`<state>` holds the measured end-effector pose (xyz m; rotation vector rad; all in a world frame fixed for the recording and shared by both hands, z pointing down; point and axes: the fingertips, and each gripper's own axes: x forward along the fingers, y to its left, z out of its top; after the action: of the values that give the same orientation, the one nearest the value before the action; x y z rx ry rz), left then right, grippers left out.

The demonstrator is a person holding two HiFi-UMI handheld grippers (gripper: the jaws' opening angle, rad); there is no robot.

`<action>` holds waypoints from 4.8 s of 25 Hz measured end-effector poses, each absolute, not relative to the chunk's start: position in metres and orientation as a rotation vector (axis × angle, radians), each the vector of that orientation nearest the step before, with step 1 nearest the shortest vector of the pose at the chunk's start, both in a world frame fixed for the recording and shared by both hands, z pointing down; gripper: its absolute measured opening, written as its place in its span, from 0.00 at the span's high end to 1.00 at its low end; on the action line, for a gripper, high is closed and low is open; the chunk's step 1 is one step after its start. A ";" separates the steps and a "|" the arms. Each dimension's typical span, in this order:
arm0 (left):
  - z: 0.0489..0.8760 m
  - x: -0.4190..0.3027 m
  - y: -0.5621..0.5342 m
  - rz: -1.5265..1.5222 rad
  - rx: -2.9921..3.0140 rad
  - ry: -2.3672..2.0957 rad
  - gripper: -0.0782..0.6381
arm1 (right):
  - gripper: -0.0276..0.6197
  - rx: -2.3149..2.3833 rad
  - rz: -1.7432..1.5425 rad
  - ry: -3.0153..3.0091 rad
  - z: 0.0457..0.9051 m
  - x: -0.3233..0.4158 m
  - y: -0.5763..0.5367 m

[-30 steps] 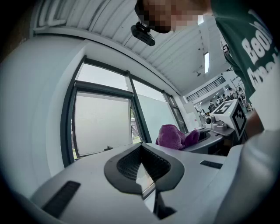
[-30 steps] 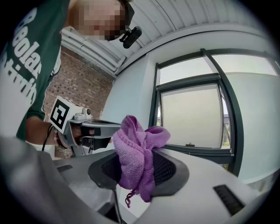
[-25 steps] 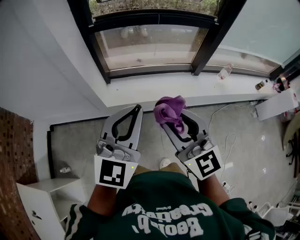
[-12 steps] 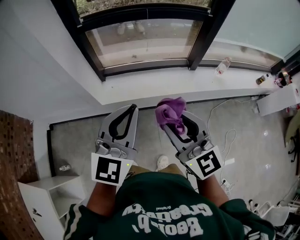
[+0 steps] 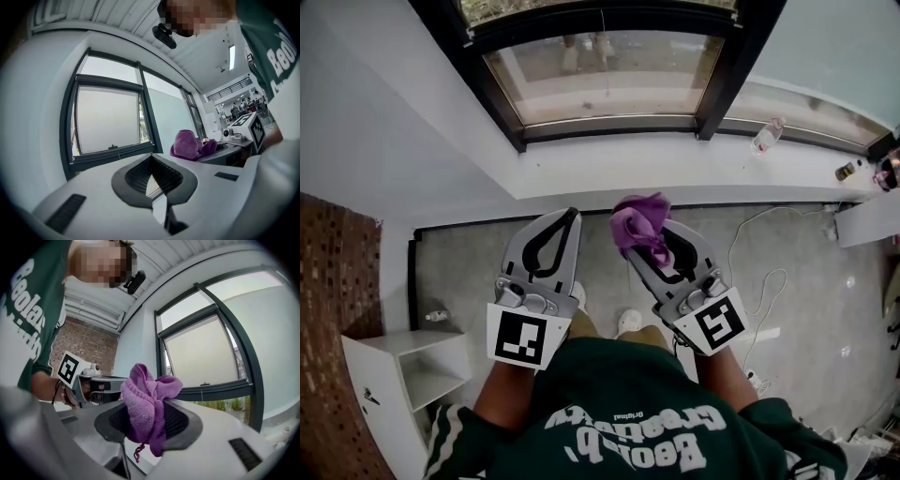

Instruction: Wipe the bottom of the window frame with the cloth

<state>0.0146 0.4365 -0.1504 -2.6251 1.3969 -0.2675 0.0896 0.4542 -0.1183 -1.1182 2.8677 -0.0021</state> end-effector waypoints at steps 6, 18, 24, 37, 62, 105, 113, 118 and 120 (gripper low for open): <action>-0.150 -0.010 0.400 -0.270 -2.584 1.431 0.88 | 0.69 -1.026 0.016 2.911 -0.118 0.062 0.418; -0.116 -0.142 0.204 -0.300 -2.618 1.306 0.88 | 0.69 -1.104 -0.141 2.947 -0.078 -0.074 0.230; -0.092 -0.191 0.133 -0.332 -2.696 1.280 0.88 | 0.69 -1.152 -0.224 2.928 -0.063 -0.127 0.162; 0.020 -0.213 0.043 -0.273 -2.859 1.420 0.88 | 0.69 -1.196 -0.446 2.967 0.049 -0.167 0.061; 0.380 -0.310 -0.054 -0.467 -2.780 1.939 0.88 | 0.70 -1.153 -0.903 3.255 0.476 -0.277 -0.065; 0.463 -0.248 -0.073 -0.704 -2.822 1.869 0.88 | 0.71 -1.302 -1.059 3.350 0.578 -0.206 -0.087; 0.458 -0.186 -0.080 -0.754 -2.841 1.820 0.88 | 0.71 -1.375 -1.074 3.314 0.575 -0.140 -0.092; 0.458 -0.143 -0.082 -0.749 -2.878 1.756 0.88 | 0.71 -1.425 -1.106 3.271 0.573 -0.093 -0.093; 0.457 -0.135 -0.081 -0.760 -2.883 1.748 0.88 | 0.71 -1.442 -1.104 3.261 0.571 -0.083 -0.092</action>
<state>-0.1347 -0.0811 0.4567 -2.8826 1.7483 -0.7597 -0.0830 -0.0920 0.5709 -1.4418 3.2611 -1.1041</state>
